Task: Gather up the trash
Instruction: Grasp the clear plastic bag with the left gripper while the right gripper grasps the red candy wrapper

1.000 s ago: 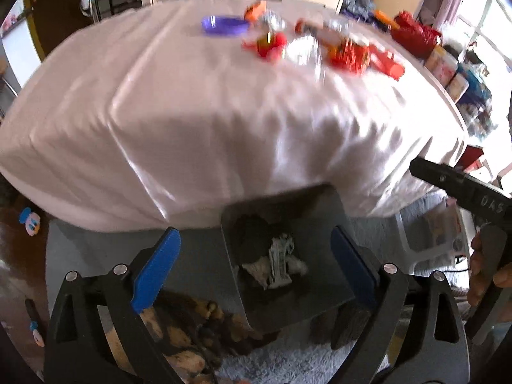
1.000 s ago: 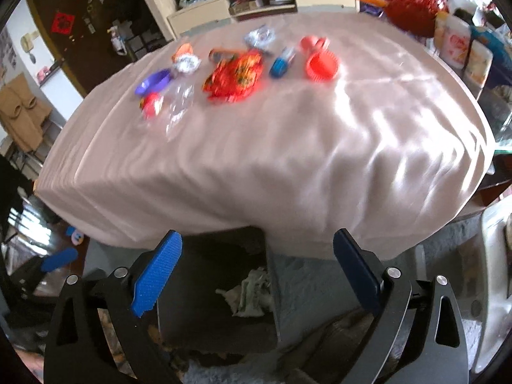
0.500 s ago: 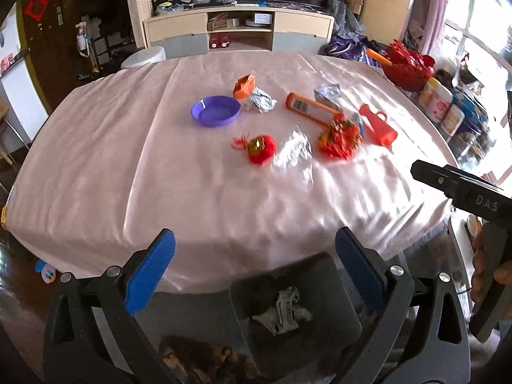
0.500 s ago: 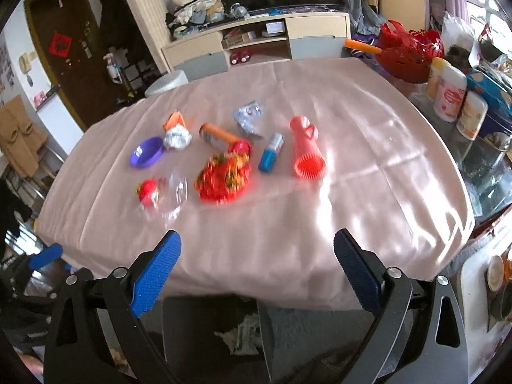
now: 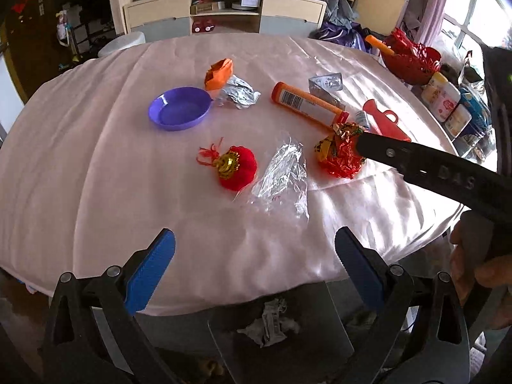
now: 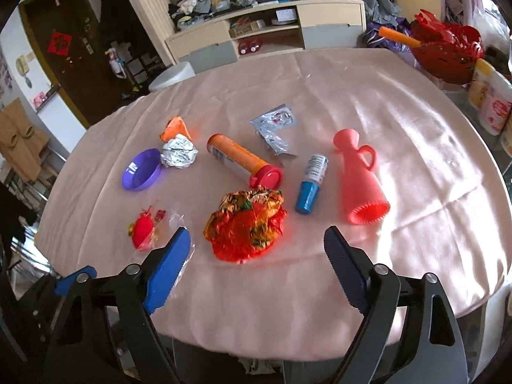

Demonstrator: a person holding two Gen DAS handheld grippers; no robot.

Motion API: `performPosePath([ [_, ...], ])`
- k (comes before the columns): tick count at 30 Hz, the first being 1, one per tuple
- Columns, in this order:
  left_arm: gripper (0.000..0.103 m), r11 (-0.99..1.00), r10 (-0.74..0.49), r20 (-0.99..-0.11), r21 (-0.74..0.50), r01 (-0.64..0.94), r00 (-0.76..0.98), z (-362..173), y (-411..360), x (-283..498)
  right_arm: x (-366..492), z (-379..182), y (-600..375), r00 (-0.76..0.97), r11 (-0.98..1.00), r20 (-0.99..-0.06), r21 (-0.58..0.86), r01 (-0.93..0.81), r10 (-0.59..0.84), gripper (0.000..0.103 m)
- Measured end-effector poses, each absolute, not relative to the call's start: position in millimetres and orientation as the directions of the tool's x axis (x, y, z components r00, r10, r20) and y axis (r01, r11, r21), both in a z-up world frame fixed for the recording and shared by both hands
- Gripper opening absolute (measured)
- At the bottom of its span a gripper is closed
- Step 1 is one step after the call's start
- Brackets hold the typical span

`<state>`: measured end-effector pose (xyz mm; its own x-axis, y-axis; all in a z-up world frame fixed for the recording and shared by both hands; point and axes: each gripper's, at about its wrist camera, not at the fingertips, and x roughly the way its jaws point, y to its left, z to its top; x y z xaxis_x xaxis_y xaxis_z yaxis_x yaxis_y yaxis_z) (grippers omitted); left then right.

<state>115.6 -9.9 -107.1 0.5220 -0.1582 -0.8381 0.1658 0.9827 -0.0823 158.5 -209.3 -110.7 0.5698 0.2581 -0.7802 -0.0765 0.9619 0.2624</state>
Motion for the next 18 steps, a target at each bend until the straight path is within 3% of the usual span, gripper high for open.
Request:
performPosePath([
  [10, 0.095, 0.980, -0.146, -0.847, -0.054, 0.190, 0.511, -125, -26, 137, 181, -133, -205, 0.534, 0.953, -0.796, 0.292, -0.077, 0.286, 0.084],
  [15, 0.093, 0.973, -0.188, -0.848, -0.091, 0.214, 0.496, -132, -32, 144, 188, -138, -208, 0.525, 0.943, -0.791, 0.324, -0.076, 0.314, 0.076],
  [18, 0.083, 0.970, -0.176, -0.845, -0.061, 0.235, 0.505, -135, -42, 145, 190, -138, -206, 0.519, 0.939, -0.789, 0.330, -0.094, 0.329, 0.061],
])
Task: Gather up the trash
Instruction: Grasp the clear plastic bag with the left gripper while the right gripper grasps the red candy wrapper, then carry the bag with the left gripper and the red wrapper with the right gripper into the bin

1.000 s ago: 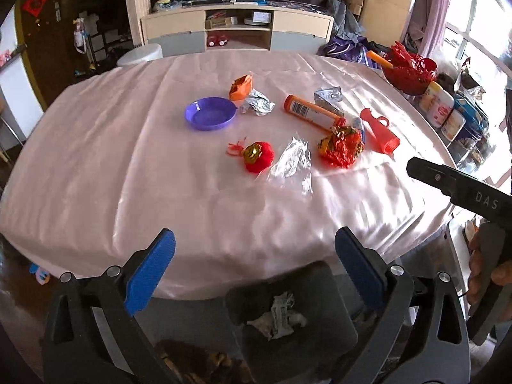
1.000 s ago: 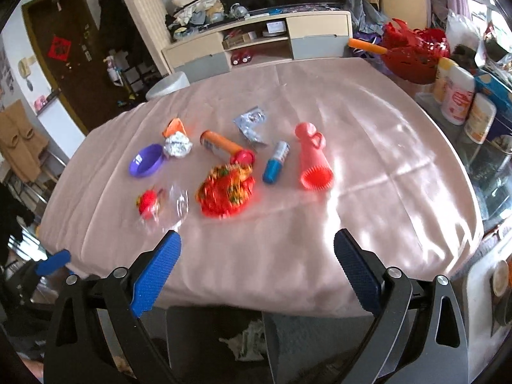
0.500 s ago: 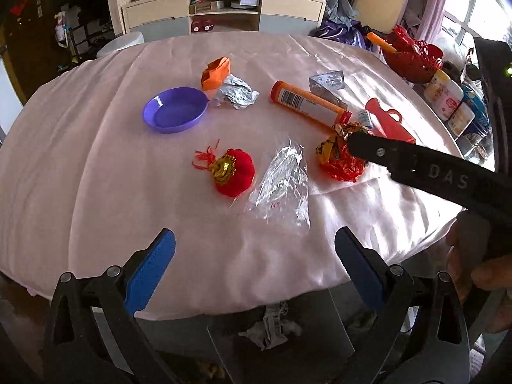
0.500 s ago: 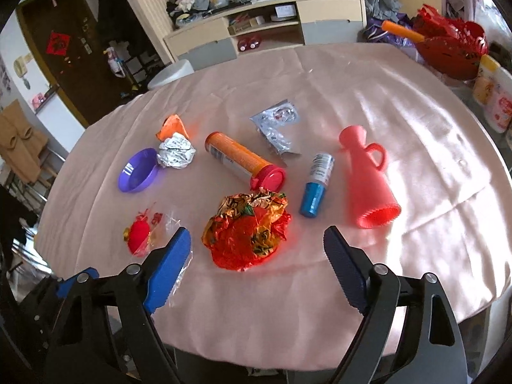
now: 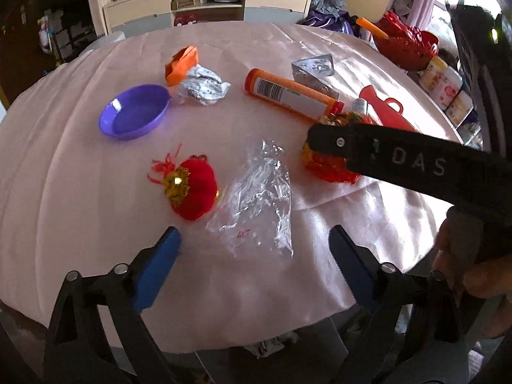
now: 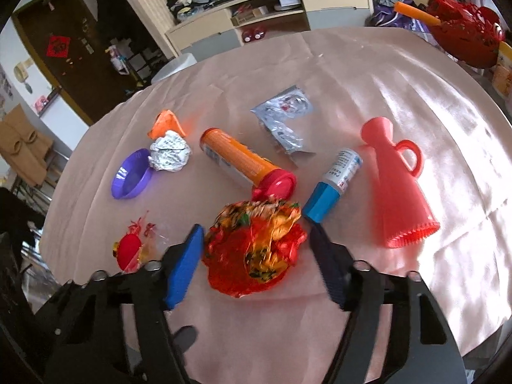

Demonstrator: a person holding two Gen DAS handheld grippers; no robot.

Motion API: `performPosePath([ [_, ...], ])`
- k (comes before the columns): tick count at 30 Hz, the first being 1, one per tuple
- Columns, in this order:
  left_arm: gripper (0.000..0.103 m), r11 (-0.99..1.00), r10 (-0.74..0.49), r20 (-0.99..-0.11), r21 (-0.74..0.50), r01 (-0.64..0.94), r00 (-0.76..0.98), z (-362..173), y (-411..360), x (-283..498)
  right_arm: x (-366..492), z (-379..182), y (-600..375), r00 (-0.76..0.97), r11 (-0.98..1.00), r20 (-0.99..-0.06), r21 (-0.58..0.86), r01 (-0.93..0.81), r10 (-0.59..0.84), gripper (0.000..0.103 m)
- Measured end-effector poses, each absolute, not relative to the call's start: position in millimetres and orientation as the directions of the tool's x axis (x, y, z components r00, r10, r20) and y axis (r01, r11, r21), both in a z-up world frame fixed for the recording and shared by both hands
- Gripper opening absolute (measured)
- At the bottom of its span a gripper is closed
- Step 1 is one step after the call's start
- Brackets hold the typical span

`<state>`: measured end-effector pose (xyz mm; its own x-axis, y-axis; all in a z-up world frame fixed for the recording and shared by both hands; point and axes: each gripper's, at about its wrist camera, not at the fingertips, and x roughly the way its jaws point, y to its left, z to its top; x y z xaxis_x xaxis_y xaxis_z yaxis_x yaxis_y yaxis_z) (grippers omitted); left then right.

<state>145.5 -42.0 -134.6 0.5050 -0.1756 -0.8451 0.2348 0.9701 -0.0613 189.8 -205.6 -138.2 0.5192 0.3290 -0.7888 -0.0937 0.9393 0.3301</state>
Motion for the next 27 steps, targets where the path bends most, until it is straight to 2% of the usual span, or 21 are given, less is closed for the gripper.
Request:
performPosePath([
  [4, 0.060, 0.964, -0.151, -0.838, -0.007, 0.266, 0.524, -131, -50, 141, 186, -135, -198, 0.526, 0.949, -0.791, 0.287, -0.130, 0.311, 0.050],
  [14, 0.056, 0.955, -0.183, -0.825, -0.021, 0.295, 0.535, -124, -46, 131, 176, -117, -209, 0.559, 0.948, -0.767, 0.286, -0.142, 0.315, 0.047],
  [27, 0.056, 0.965, -0.219, -0.760, -0.076, 0.251, 0.612, -60, -19, 60, 98, -55, -232, 0.634, 0.936, -0.692, 0.300, -0.183, 0.345, 0.047],
])
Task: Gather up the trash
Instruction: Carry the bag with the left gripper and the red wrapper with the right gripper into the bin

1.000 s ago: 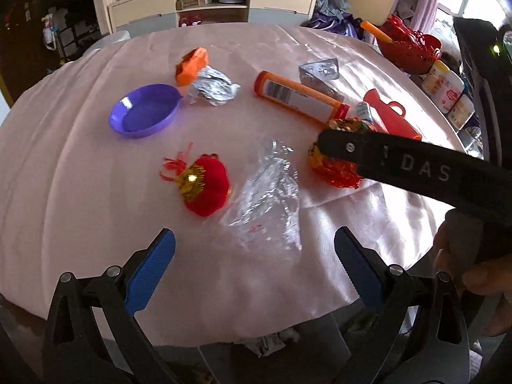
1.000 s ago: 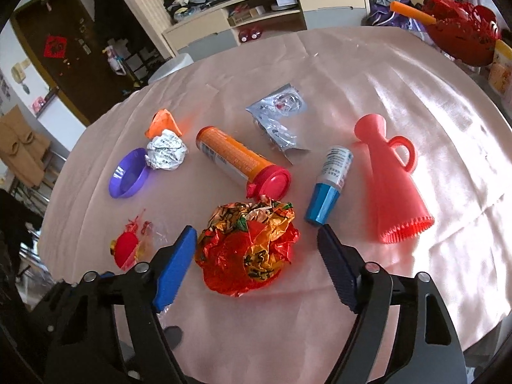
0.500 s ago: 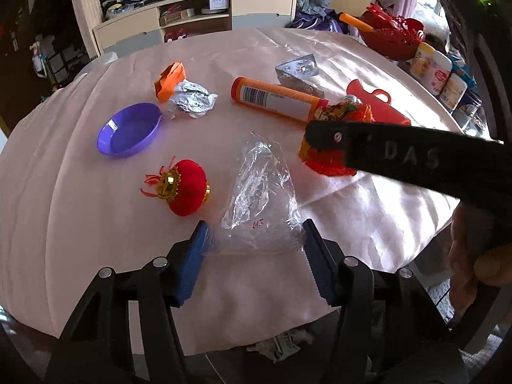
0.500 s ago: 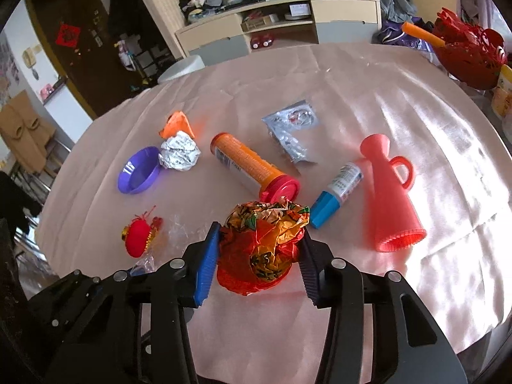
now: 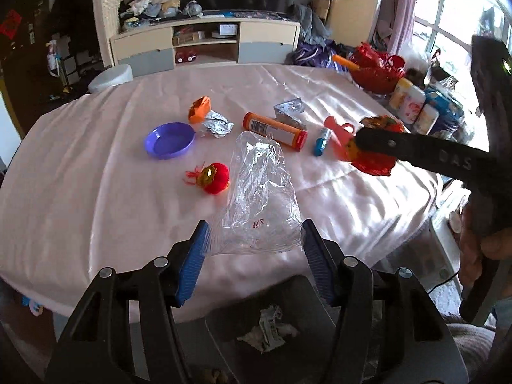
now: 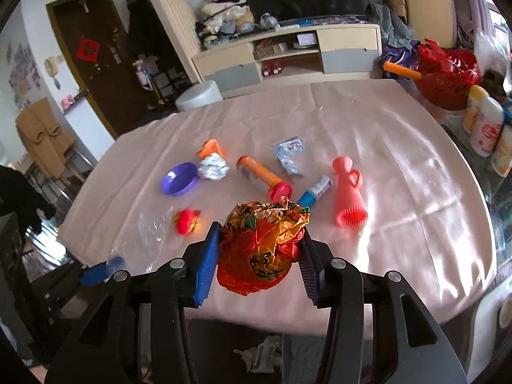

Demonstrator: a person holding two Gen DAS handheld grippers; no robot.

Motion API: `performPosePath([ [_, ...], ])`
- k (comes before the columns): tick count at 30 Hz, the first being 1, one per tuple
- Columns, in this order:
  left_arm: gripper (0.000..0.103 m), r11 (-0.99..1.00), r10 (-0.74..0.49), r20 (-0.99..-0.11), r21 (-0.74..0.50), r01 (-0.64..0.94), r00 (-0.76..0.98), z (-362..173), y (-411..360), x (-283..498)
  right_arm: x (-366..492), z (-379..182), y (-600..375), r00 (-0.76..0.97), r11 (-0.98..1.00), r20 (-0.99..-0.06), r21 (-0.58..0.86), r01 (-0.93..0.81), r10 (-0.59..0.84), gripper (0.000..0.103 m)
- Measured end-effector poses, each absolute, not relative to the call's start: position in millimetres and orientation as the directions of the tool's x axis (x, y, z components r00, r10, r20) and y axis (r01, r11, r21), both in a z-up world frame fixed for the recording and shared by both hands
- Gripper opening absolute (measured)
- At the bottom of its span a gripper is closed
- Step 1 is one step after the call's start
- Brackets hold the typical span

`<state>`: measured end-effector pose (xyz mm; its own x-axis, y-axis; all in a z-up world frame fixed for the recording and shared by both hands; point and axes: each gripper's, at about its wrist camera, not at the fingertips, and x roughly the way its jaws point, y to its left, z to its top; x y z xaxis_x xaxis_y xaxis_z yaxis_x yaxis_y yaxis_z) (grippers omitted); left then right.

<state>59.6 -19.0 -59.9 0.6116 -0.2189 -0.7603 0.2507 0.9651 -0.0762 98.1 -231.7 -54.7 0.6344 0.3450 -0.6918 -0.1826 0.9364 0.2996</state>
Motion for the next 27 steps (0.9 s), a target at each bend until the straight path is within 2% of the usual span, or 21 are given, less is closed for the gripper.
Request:
performPosePath([
  [12, 0.056, 0.967, -0.235, -0.775, -0.126, 0.221, 0.586, -77, -4, -19, 18, -72, -219, 0.609, 0.928, -0.700, 0.300, -0.222, 0.373, 0.047],
  [23, 0.057, 0.965, -0.247, -0.795, -0.148, 0.217, 0.554, -112, -6, -51, 3, -99, -201, 0.559, 0.929, -0.742, 0.284, -0.237, 0.370, 0.047],
  [27, 0.057, 0.963, -0.258, -0.827, -0.182, 0.197, 0.499, -129, -9, -50, 3, -115, -194, 0.511, 0.921, -0.766, 0.312, -0.235, 0.390, 0.048],
])
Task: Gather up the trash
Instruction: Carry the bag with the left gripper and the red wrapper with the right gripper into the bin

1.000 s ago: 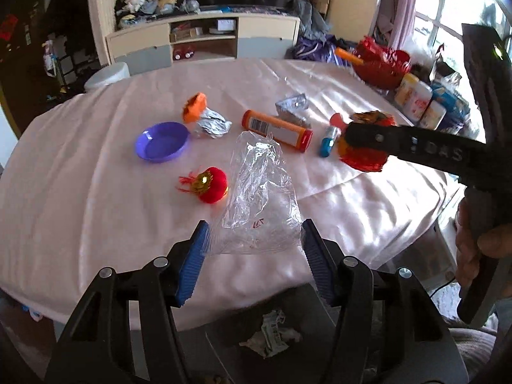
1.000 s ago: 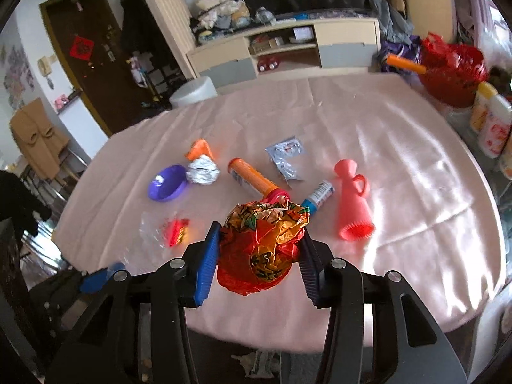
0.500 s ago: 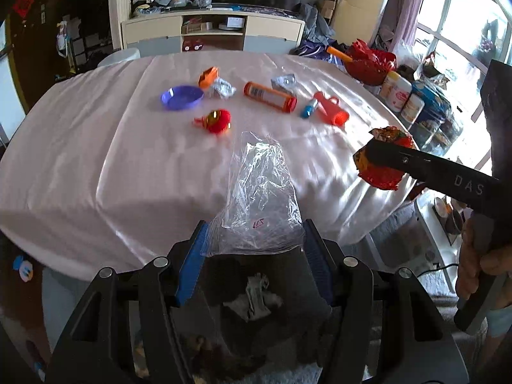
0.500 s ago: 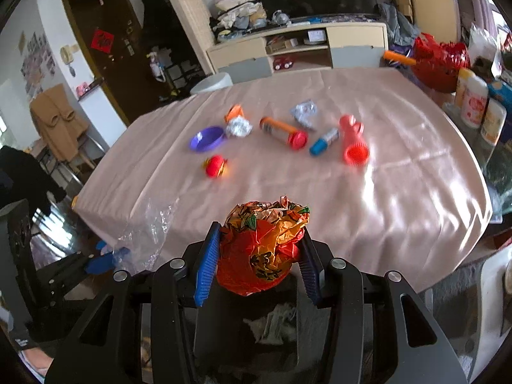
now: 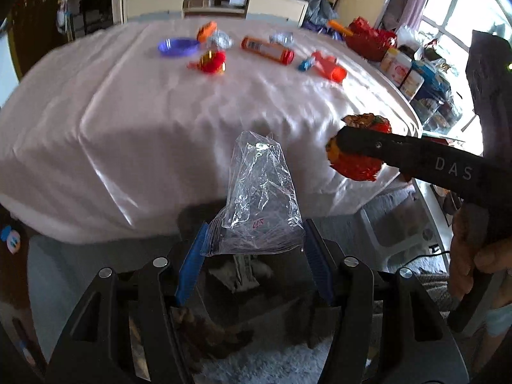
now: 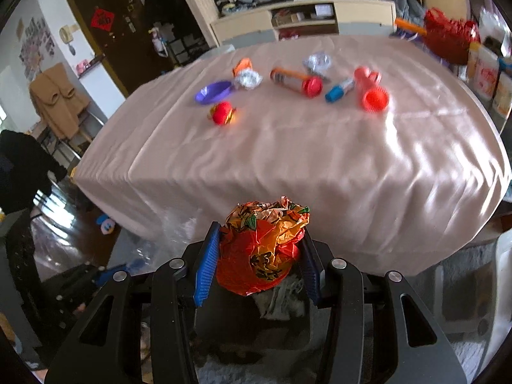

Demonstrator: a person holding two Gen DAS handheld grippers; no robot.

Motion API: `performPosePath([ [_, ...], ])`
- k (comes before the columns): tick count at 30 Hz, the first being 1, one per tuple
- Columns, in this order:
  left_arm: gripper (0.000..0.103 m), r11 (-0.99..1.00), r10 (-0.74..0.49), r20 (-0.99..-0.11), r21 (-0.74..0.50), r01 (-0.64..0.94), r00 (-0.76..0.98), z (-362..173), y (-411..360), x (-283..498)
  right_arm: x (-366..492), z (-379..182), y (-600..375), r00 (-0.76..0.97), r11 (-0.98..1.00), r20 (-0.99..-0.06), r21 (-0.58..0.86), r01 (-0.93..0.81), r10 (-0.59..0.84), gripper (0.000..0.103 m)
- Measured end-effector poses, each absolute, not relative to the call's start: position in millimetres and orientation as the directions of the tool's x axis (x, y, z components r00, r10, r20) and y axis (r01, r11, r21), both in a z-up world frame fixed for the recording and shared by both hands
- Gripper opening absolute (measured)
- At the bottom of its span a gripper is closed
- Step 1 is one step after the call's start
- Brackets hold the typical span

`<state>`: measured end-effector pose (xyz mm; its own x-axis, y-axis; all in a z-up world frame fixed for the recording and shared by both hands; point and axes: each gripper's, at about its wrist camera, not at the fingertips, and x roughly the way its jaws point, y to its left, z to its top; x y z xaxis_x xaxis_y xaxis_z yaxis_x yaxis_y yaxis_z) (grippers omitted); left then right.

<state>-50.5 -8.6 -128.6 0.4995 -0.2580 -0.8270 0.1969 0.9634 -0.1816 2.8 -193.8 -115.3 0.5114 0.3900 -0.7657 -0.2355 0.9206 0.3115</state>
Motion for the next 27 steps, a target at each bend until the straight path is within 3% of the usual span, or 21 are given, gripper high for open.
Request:
performPosePath([
  [13, 0.057, 0.976, -0.208, -0.873, -0.152, 0.158, 0.441, -153, -4, -49, 1, -147, -180, 0.443, 0.933, -0.824, 0.277, -0.229, 0.353, 0.048],
  [20, 0.059, 0.979, -0.189, -0.884, -0.137, 0.151, 0.428, -157, -1, -48, 2, -150, -179, 0.424, 0.928, -0.829, 0.293, -0.229, 0.366, 0.054],
  [27, 0.072, 0.982, -0.175, -0.883, -0.126, 0.140, 0.435, -154, 3, -49, 7, -146, -185, 0.435, 0.931, -0.823, 0.304, -0.203, 0.364, 0.066],
])
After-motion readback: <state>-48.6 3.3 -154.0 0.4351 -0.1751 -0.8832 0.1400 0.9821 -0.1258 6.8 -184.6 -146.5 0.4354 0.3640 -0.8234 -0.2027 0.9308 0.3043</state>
